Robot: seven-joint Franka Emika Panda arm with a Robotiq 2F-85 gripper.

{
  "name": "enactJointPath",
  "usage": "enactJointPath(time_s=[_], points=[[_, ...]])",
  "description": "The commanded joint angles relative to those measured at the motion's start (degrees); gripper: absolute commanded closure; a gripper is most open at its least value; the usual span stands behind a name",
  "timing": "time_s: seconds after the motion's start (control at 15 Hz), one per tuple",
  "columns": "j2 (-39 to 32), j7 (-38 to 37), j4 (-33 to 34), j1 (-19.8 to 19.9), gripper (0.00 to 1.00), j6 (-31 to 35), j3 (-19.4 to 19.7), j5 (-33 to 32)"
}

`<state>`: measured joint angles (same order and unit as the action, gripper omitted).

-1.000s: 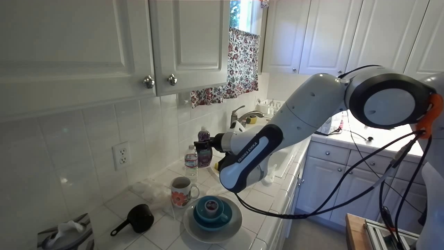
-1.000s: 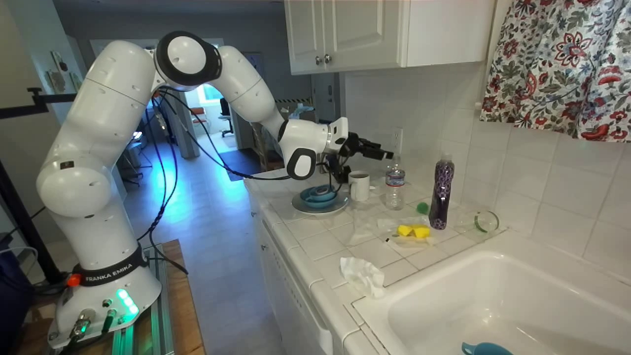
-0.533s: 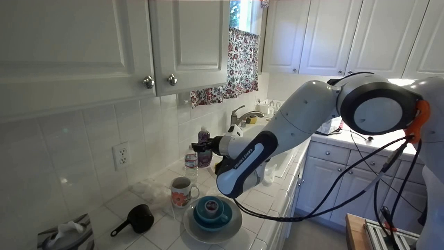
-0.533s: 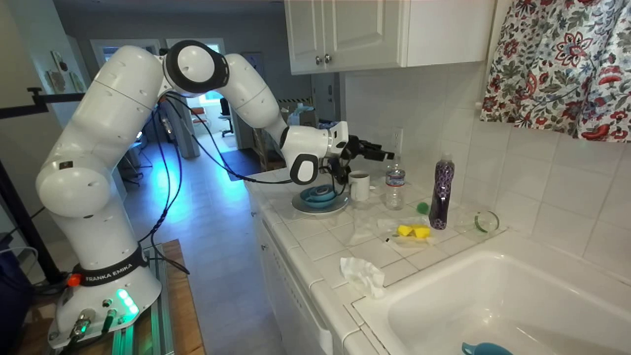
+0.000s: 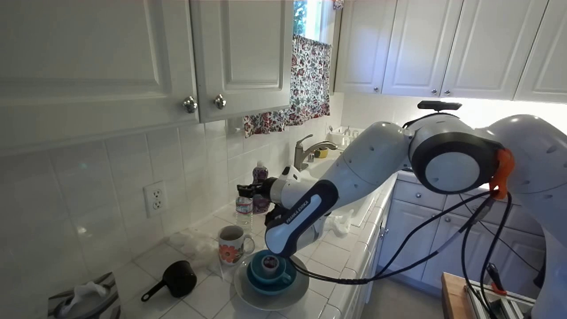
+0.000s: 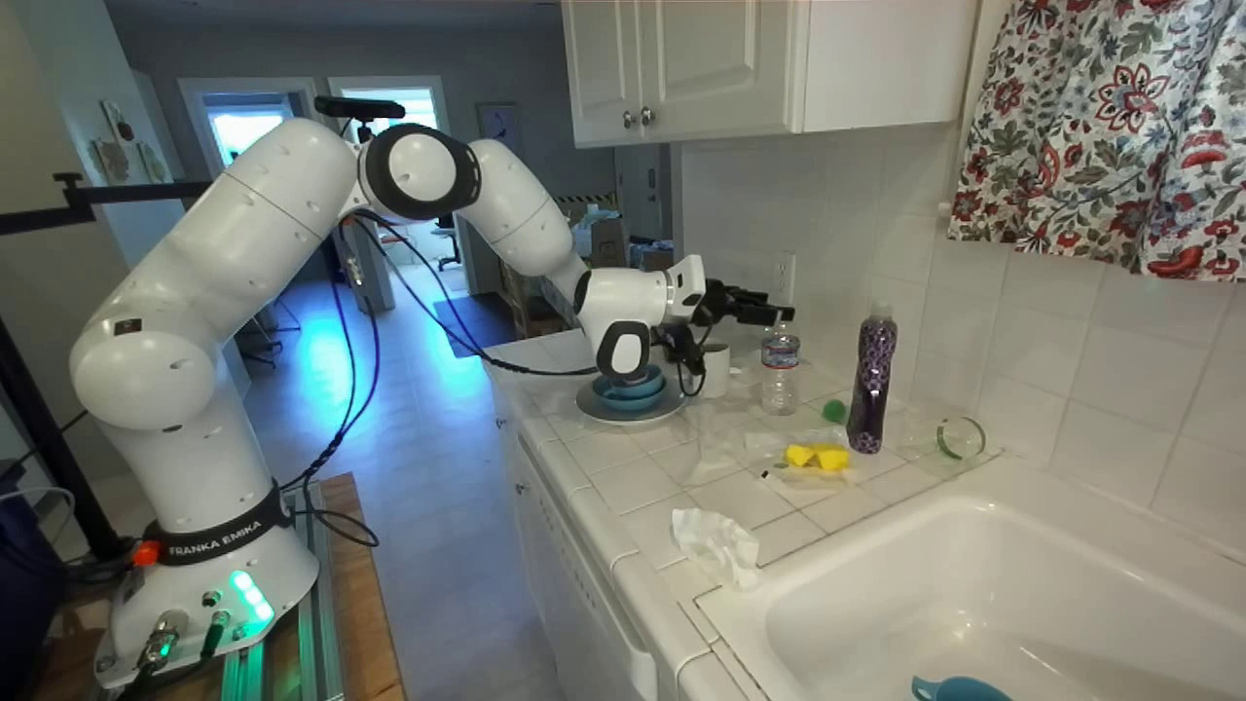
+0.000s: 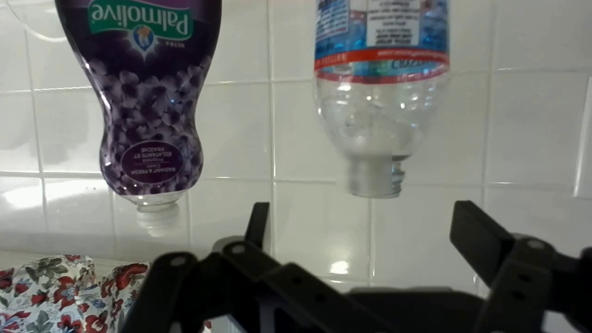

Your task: Pick up the bottle and pour some water in the cup

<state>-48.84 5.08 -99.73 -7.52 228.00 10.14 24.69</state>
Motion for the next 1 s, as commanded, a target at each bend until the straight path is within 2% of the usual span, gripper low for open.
enactJointPath(time_s=[0.0, 0.4, 0.53, 0.67, 0.93], points=[[-4.8, 2.7, 6.9, 0.4, 0.00, 0.9, -1.0, 0.7], [-8.0, 4.6, 11.2, 0.3, 0.00, 1.3, -1.4, 0.9], [-8.7, 4.9, 12.1, 0.4, 0.03, 1.3, -1.5, 1.1], [-8.7, 5.0, 11.9, 0.4, 0.08, 2.1, -1.6, 1.5], [-8.8, 5.0, 10.9, 0.9, 0.09, 4.9, -2.0, 1.4]])
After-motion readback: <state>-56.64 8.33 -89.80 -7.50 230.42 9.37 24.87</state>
